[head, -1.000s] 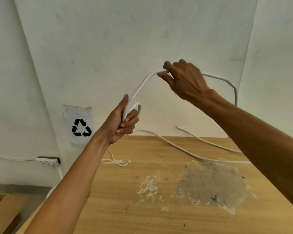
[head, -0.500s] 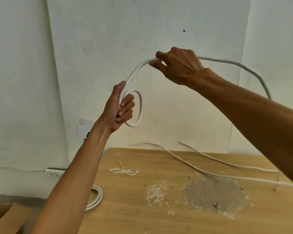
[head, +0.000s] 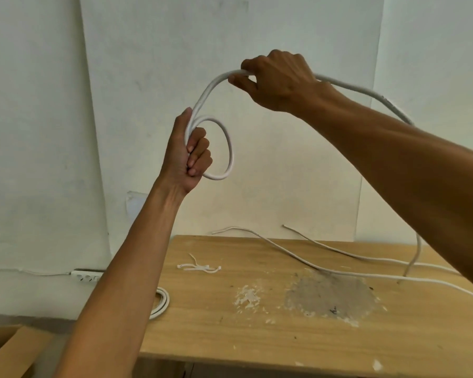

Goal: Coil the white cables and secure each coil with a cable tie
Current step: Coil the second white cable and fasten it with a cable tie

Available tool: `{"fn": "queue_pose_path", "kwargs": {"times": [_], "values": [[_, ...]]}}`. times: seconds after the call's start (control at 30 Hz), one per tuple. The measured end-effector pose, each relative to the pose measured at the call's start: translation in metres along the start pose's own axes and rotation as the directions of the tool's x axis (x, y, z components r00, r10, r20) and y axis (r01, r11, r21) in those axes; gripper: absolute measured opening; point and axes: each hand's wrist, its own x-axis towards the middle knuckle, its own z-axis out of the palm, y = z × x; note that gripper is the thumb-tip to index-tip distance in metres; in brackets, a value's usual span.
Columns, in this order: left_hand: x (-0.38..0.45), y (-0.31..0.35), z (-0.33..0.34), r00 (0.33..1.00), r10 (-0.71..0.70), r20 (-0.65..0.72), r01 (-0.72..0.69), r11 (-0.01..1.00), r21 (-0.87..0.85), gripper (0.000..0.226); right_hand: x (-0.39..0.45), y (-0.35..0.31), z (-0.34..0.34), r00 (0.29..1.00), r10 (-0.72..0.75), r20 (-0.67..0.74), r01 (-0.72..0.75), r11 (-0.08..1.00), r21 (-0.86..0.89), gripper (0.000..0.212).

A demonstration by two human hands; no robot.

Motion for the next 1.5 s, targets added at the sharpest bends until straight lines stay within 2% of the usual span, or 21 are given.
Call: {"fn": "queue_pose_path", "kwargs": {"times": [0.13,0.27,0.4,0.47,0.53,0.67,0.77,0.83,0.93,1.03,1.13,1.2,1.27,1.37,1.43,1.5], "values": [[-0.004,-0.002,-0.007,0.999,-0.048,0.010,0.048,0.999,-0.002,0.067,-0.005,-0.008,0.001,0.989,0.047,0.137,-0.057,0.996,0.075,0.061],[-0.009,-0.005,-0.016,0.994,-0.091,0.055,0.095,0.993,-0.076,0.067,-0.018,-0.015,0.016,0.951,0.075,0.299,-0.134,0.974,0.182,0.056],[-0.016,-0.012,-0.027,0.992,-0.061,0.111,0.083,0.975,-0.207,0.065,-0.029,-0.033,0.034,0.880,0.085,0.467,-0.285,0.882,0.375,0.054],[-0.018,-0.013,-0.033,0.987,-0.036,0.158,0.079,0.959,-0.271,0.065,-0.038,-0.044,0.045,0.836,0.058,0.545,-0.406,0.734,0.545,0.051],[-0.017,-0.011,-0.038,0.981,-0.022,0.192,0.085,0.942,-0.326,0.067,-0.048,-0.053,0.053,0.798,0.014,0.602,-0.518,0.524,0.676,0.048],[-0.012,-0.011,-0.046,0.952,0.025,0.304,0.112,0.898,-0.425,0.061,-0.065,-0.070,0.072,0.814,0.014,0.580,-0.574,0.165,0.802,0.047],[-0.006,-0.020,-0.053,0.936,0.061,0.346,0.126,0.860,-0.494,0.059,-0.066,-0.078,0.080,0.791,0.047,0.610,-0.612,0.054,0.789,0.055],[-0.003,-0.027,-0.054,0.957,0.053,0.285,0.106,0.852,-0.513,0.060,-0.064,-0.081,0.086,0.760,0.078,0.645,-0.646,-0.017,0.763,0.060],[0.004,-0.039,-0.048,0.997,-0.029,0.070,0.052,0.937,-0.345,0.061,-0.067,-0.077,0.104,0.694,0.208,0.689,-0.676,-0.140,0.723,0.058],[0.011,-0.054,-0.044,0.992,-0.116,-0.039,0.106,0.975,-0.193,0.054,-0.082,-0.072,0.126,0.619,0.331,0.712,-0.684,-0.219,0.696,0.055],[0.019,-0.073,-0.048,0.972,-0.206,-0.114,0.204,0.978,-0.030,0.036,-0.094,-0.066,0.146,0.597,0.420,0.683,-0.667,-0.213,0.714,0.054],[0.023,-0.077,-0.048,0.961,-0.219,-0.169,0.239,0.965,0.111,0.030,-0.096,-0.064,0.157,0.614,0.468,0.635,-0.656,-0.145,0.741,0.056],[0.028,-0.075,-0.048,0.954,-0.242,-0.174,0.276,0.940,0.202,0.035,-0.095,-0.063,0.167,0.651,0.497,0.573,-0.642,-0.042,0.766,0.059],[0.035,-0.069,-0.048,0.912,-0.391,-0.124,0.410,0.878,0.249,0.045,-0.094,-0.058,0.175,0.703,0.502,0.504,-0.625,0.099,0.774,0.064],[0.040,-0.069,-0.047,0.875,-0.476,-0.087,0.481,0.837,0.259,0.052,-0.096,-0.053,0.180,0.711,0.500,0.495,-0.622,0.119,0.774,0.065],[0.046,-0.070,-0.047,0.838,-0.545,-0.020,0.535,0.814,0.228,0.049,-0.102,-0.047,0.185,0.712,0.495,0.498,-0.624,0.121,0.772,0.065]]}}
